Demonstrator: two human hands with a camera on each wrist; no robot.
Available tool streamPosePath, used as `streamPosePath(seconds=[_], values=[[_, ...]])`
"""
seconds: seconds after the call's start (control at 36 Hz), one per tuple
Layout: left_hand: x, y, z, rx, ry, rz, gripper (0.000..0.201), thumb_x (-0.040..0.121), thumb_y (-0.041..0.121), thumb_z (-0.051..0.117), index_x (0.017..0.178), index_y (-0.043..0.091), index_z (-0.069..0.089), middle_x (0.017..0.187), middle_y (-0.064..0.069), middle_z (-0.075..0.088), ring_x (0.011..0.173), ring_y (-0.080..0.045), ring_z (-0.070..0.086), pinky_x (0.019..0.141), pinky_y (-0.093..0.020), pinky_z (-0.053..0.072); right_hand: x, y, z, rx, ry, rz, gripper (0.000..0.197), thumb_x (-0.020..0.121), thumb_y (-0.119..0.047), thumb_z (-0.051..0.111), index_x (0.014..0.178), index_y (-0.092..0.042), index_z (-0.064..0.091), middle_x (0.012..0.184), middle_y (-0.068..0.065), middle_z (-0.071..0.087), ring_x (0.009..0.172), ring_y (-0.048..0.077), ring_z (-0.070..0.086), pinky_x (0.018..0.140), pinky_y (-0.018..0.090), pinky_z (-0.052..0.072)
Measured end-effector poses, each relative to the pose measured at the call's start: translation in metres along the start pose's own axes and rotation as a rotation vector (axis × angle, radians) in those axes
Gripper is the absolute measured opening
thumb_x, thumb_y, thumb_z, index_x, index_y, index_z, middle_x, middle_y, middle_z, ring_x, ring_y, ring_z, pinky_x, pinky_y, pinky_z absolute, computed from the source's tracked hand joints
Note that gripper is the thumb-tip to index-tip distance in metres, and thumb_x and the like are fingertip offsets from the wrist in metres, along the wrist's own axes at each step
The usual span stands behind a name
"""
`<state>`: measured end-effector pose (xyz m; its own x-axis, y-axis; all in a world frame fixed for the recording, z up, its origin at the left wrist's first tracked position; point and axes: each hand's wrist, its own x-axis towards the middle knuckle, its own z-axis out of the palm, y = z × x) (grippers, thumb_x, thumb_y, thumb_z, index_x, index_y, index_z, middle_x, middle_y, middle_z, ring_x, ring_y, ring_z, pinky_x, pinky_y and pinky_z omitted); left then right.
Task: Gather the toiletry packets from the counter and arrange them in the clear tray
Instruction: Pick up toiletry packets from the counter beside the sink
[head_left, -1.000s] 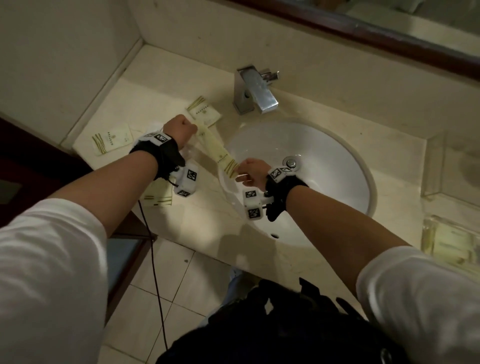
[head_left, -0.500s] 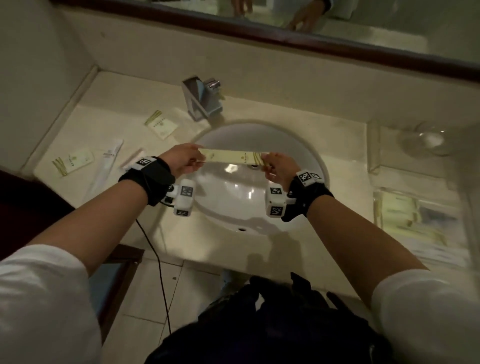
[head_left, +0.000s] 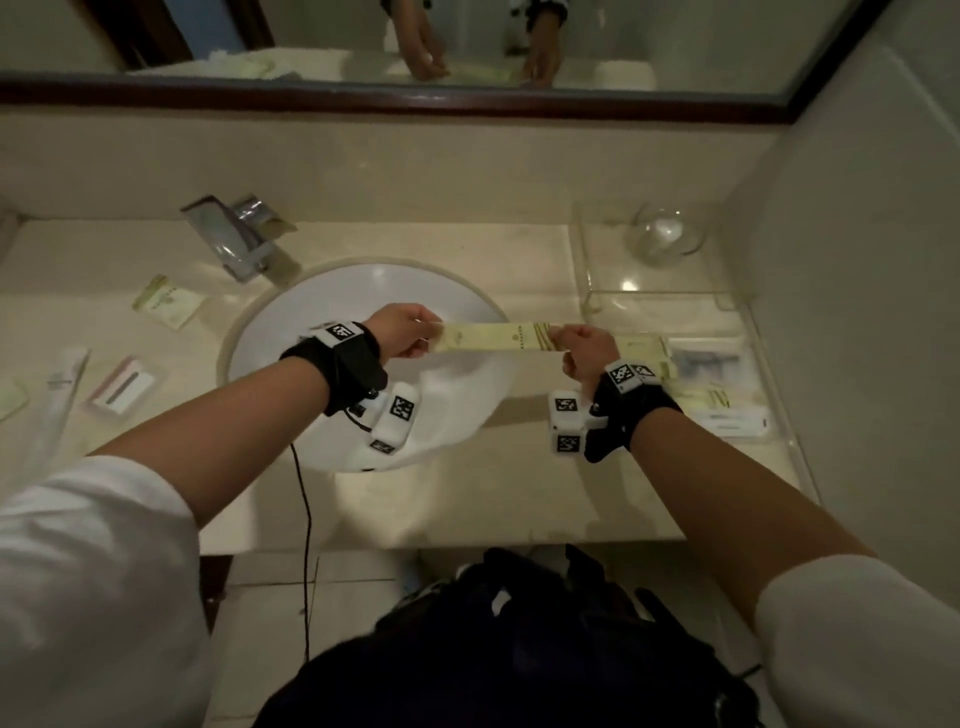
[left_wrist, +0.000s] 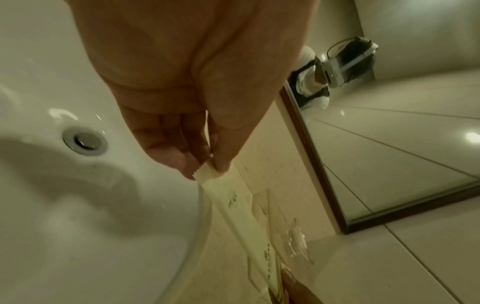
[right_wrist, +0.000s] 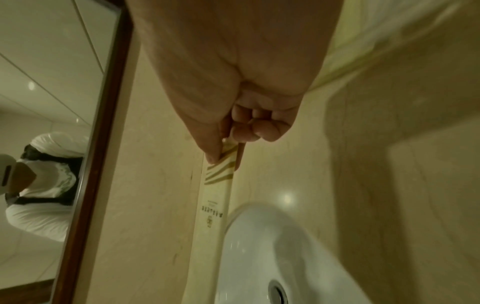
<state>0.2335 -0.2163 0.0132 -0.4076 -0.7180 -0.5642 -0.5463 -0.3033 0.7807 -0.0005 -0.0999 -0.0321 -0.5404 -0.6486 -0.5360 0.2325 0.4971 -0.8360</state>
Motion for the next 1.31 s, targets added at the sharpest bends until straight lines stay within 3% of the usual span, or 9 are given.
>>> streamPosePath(seconds=[0.25, 0.33, 0.47, 0.64, 0.78, 0.97, 1.14, 1.25, 1.31], values=[[0.014, 0.029, 0.1, 0.054, -0.06, 0.046, 0.015, 0.088, 0.003, 0.063, 0.075, 0.01, 0.061, 0.064, -0.01, 0.054, 0.035, -0.003, 0.049, 0.048, -0.013, 0.049, 0.012, 0.015, -0.107, -0.182, 0.117, -0.057, 0.01, 0.083, -0.028, 0.071, 0.08, -0.024, 0.062, 0.073, 0.001, 0.061, 0.057, 0.014, 0.049, 0.055, 0.029, 0.042], [0.018, 0.04, 0.129, 0.117, -0.086, 0.061, 0.001, 0.087, 0.007, 0.065, 0.086, 0.007, 0.065, 0.064, -0.008, 0.057, 0.044, -0.007, 0.052, 0.053, -0.014, 0.052, 0.012, 0.019, -0.139, -0.204, 0.143, -0.058, 0.012, 0.085, -0.022, 0.07, 0.077, -0.021, 0.061, 0.066, 0.001, 0.058, 0.054, 0.014, 0.047, 0.051, 0.026, 0.04], [0.025, 0.052, 0.165, 0.192, -0.113, 0.075, 0.02, 0.084, 0.015, 0.07, 0.1, 0.003, 0.07, 0.066, -0.004, 0.059, 0.058, -0.01, 0.053, 0.075, -0.025, 0.054, 0.011, 0.024, -0.18, -0.327, 0.175, -0.072, 0.019, 0.083, -0.022, 0.071, 0.068, -0.022, 0.059, 0.063, 0.006, 0.058, 0.053, 0.019, 0.047, 0.056, 0.03, 0.042], [0.028, 0.058, 0.199, 0.294, -0.125, 0.077, 0.023, 0.082, 0.02, 0.073, 0.102, 0.008, 0.072, 0.088, -0.003, 0.064, 0.075, -0.014, 0.057, 0.069, -0.018, 0.051, 0.015, 0.037, -0.216, -0.449, 0.196, -0.062, 0.022, 0.082, -0.025, 0.073, 0.065, -0.024, 0.058, 0.063, 0.001, 0.059, 0.057, 0.021, 0.052, 0.065, 0.033, 0.047], [0.029, 0.06, 0.22, 0.336, -0.142, 0.071, 0.015, 0.08, 0.021, 0.074, 0.092, 0.012, 0.073, 0.09, -0.004, 0.068, 0.069, -0.011, 0.061, 0.085, -0.026, 0.053, 0.013, 0.046, -0.233, -0.464, 0.212, -0.042, 0.012, 0.085, -0.028, 0.069, 0.083, -0.019, 0.063, 0.082, 0.004, 0.063, 0.075, 0.023, 0.058, 0.078, 0.036, 0.051], [0.026, 0.065, 0.238, 0.413, -0.112, 0.07, 0.023, 0.08, 0.021, 0.072, 0.061, 0.023, 0.059, 0.066, 0.003, 0.063, 0.072, -0.015, 0.062, 0.078, -0.026, 0.051, 0.018, 0.046, -0.24, -0.374, 0.272, 0.008, 0.014, 0.084, -0.036, 0.069, 0.088, -0.023, 0.064, 0.086, 0.002, 0.066, 0.078, 0.022, 0.061, 0.072, 0.031, 0.051], [0.026, 0.065, 0.243, 0.478, -0.08, 0.095, 0.028, 0.078, 0.014, 0.073, 0.057, 0.022, 0.056, 0.065, 0.006, 0.06, 0.078, -0.016, 0.06, 0.081, -0.029, 0.052, 0.019, 0.054, -0.238, -0.352, 0.309, 0.011, 0.022, 0.082, -0.037, 0.07, 0.097, -0.02, 0.07, 0.094, 0.002, 0.069, 0.088, 0.021, 0.063, 0.081, 0.03, 0.052], [0.026, 0.065, 0.249, 0.58, -0.047, 0.129, 0.029, 0.079, 0.01, 0.068, 0.055, 0.02, 0.055, 0.067, 0.005, 0.058, 0.079, -0.012, 0.056, 0.061, -0.021, 0.046, 0.021, 0.055, -0.235, -0.354, 0.317, 0.017, 0.032, 0.08, -0.038, 0.07, 0.104, -0.016, 0.071, 0.099, 0.003, 0.071, 0.093, 0.023, 0.065, 0.088, 0.034, 0.053], [0.026, 0.064, 0.252, 0.62, -0.04, 0.135, 0.017, 0.079, 0.009, 0.066, 0.063, 0.014, 0.063, 0.073, 0.0, 0.062, 0.08, -0.013, 0.057, 0.063, -0.021, 0.044, 0.022, 0.056, -0.234, -0.352, 0.33, 0.018, 0.035, 0.079, -0.04, 0.07, 0.105, -0.016, 0.071, 0.1, 0.003, 0.071, 0.094, 0.023, 0.065, 0.088, 0.035, 0.054]])
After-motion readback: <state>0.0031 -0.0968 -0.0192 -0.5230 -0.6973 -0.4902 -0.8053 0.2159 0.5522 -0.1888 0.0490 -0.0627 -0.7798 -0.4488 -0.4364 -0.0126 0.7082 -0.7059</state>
